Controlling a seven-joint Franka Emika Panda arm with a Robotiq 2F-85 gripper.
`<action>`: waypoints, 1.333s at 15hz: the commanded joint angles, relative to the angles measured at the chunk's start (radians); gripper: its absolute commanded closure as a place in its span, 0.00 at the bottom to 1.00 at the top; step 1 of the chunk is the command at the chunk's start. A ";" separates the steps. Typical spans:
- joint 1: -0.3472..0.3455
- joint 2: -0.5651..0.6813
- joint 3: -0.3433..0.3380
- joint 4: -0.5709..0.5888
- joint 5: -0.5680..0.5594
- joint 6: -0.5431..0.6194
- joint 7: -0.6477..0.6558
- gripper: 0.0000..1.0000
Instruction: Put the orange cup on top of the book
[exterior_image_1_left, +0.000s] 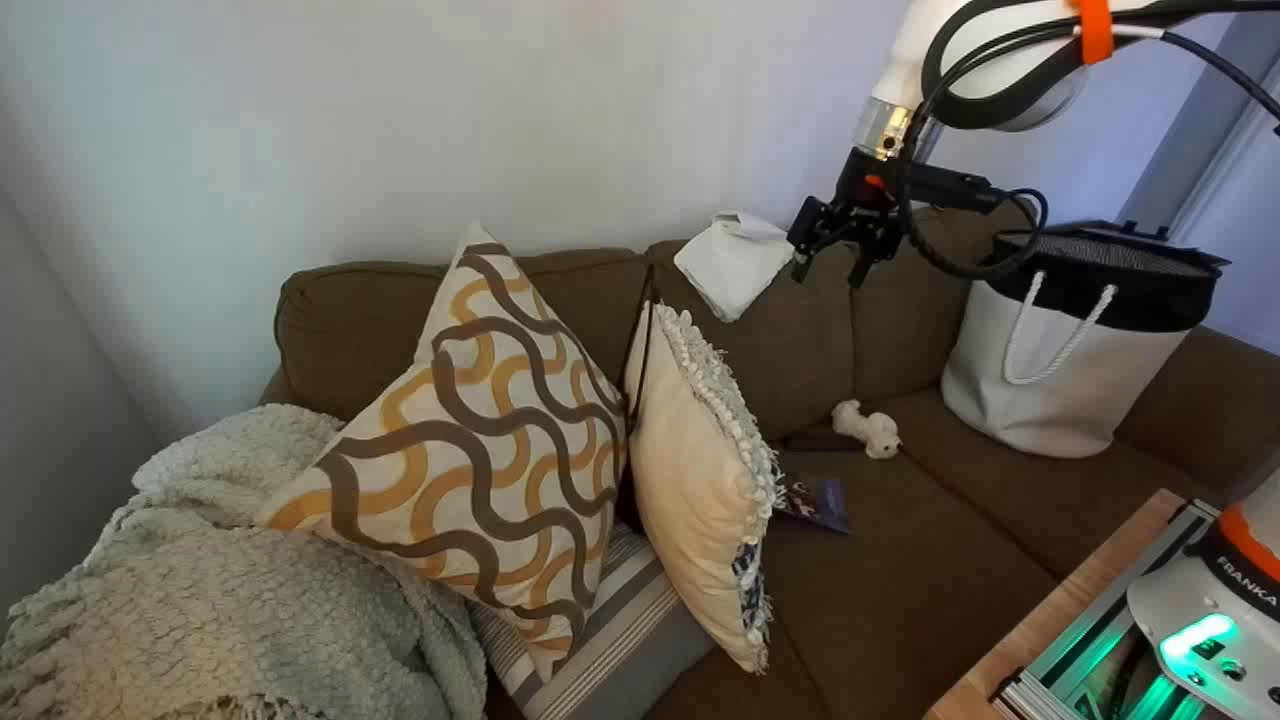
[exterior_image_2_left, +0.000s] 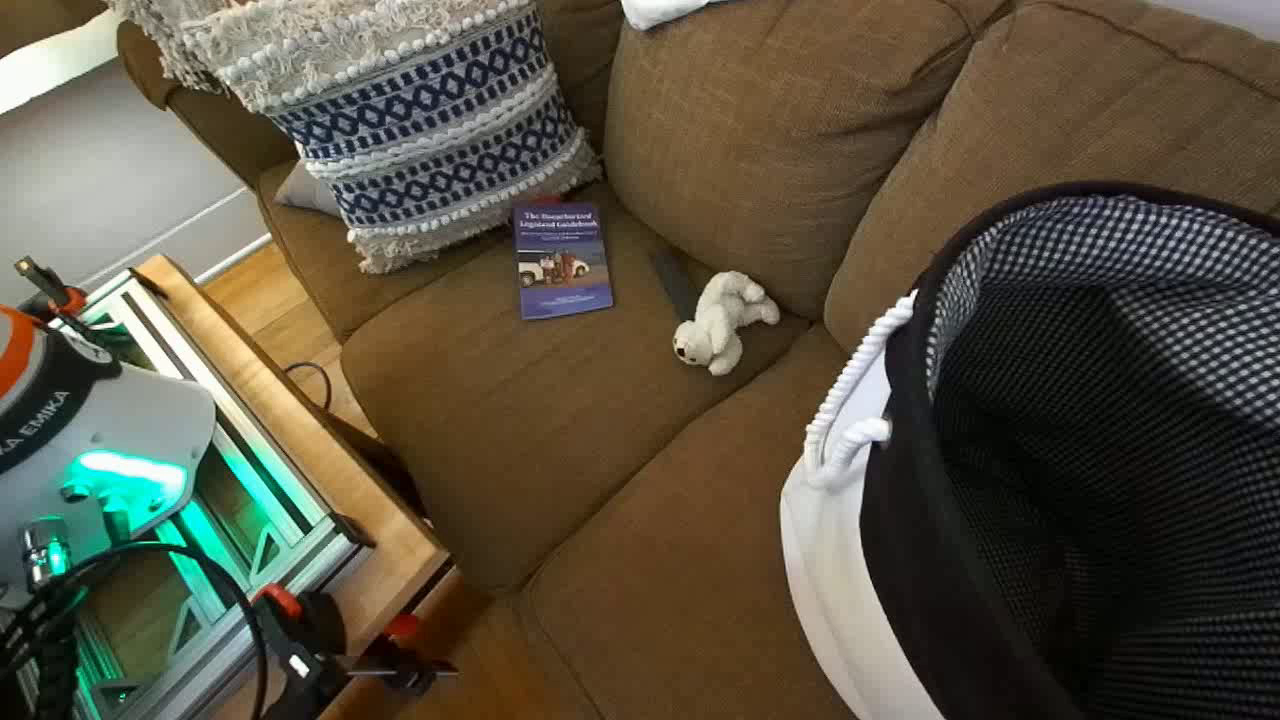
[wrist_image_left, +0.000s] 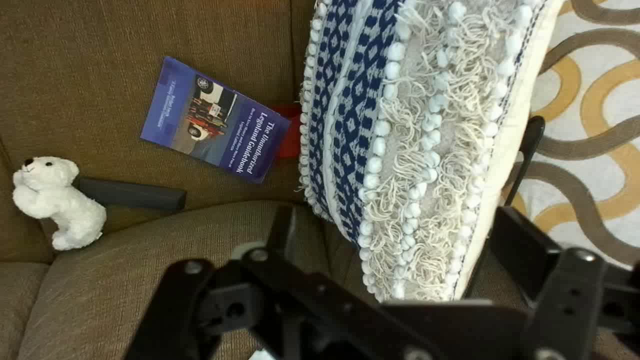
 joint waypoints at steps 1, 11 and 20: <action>0.011 0.000 -0.011 0.001 -0.003 -0.002 0.002 0.00; -0.006 0.016 0.000 -0.021 -0.130 0.014 0.022 0.00; -0.120 0.272 -0.167 -0.082 -0.334 0.004 -0.147 0.00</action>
